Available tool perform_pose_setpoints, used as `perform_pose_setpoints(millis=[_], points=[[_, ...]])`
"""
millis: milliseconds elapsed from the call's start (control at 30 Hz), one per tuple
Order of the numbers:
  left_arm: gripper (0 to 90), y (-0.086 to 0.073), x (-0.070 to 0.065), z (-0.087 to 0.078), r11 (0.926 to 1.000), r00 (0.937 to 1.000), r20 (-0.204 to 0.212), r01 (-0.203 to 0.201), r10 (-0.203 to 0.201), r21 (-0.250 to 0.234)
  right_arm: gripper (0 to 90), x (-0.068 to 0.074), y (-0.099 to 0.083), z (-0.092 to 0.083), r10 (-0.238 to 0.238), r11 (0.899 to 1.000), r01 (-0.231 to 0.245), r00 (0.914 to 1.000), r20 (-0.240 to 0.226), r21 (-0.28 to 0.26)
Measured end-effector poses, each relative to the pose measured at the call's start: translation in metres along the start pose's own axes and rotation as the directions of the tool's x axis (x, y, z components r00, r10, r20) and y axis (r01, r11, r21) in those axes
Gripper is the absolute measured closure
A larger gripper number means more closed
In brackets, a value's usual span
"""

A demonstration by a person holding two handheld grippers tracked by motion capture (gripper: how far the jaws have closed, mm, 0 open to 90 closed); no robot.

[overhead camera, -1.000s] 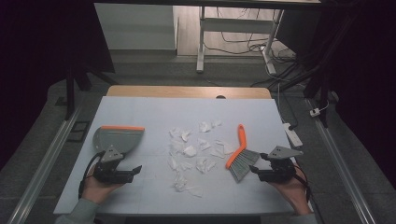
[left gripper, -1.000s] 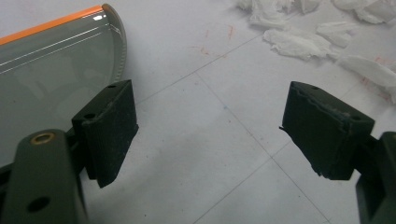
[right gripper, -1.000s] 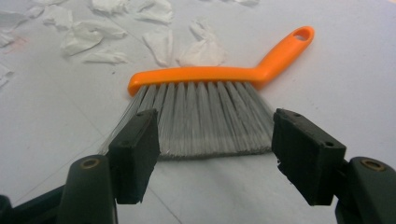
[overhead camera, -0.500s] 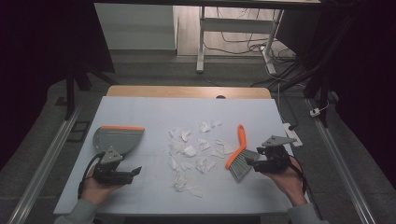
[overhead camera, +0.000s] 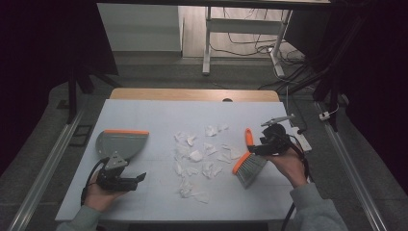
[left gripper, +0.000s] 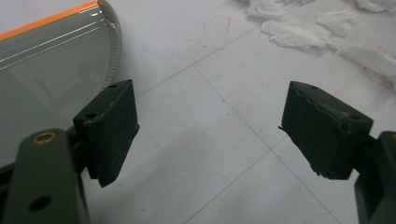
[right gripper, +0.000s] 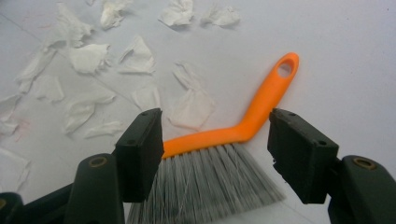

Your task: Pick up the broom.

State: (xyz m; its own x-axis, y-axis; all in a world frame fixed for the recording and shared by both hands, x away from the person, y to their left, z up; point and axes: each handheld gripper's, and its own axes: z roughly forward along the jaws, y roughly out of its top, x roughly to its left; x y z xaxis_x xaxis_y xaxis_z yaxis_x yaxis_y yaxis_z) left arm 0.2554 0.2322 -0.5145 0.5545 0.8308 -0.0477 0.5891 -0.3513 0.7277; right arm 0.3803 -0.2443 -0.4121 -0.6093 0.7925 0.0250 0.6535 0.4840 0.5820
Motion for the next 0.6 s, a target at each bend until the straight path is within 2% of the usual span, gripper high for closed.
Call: perform_pose_setpoints(millis=[100,167,300,400,433,500,600], points=[[19.5,0.000,0.000,0.000,1.0000,1.0000,-0.001,-0.001,0.001,0.002,36.1,0.001,0.016,0.010,0.009,0.998,-0.010,0.9997,0.022,0.064],[19.5,0.000,0.000,0.001,1.0000,1.0000,0.000,-0.002,0.002,0.003,36.1,0.001,0.022,0.015,0.020,0.996,-0.022,0.9994,0.027,0.084],[19.6,-0.001,0.001,0.001,1.0000,1.0000,0.003,-0.001,0.001,0.005,36.1,0.001,0.027,0.023,0.030,0.993,-0.034,0.9991,0.031,0.115],[19.6,-0.001,0.000,0.000,1.0000,1.0000,0.005,-0.001,0.001,0.001,36.2,0.000,0.028,0.037,0.046,0.983,-0.054,0.9976,0.051,0.176],[19.6,-0.001,0.000,0.000,1.0000,1.0000,0.005,-0.001,0.001,0.001,36.2,0.000,0.028,0.037,0.046,0.983,-0.054,0.9976,0.051,0.176],[19.6,-0.001,0.001,0.000,1.0000,1.0000,0.006,-0.001,0.001,0.002,36.5,-0.002,0.024,0.049,0.066,0.970,-0.080,0.9956,0.067,0.230],[19.6,-0.001,0.001,0.001,1.0000,1.0000,0.005,-0.002,0.002,0.004,36.4,-0.007,0.021,0.061,0.094,0.955,-0.119,0.9900,0.105,0.271]])
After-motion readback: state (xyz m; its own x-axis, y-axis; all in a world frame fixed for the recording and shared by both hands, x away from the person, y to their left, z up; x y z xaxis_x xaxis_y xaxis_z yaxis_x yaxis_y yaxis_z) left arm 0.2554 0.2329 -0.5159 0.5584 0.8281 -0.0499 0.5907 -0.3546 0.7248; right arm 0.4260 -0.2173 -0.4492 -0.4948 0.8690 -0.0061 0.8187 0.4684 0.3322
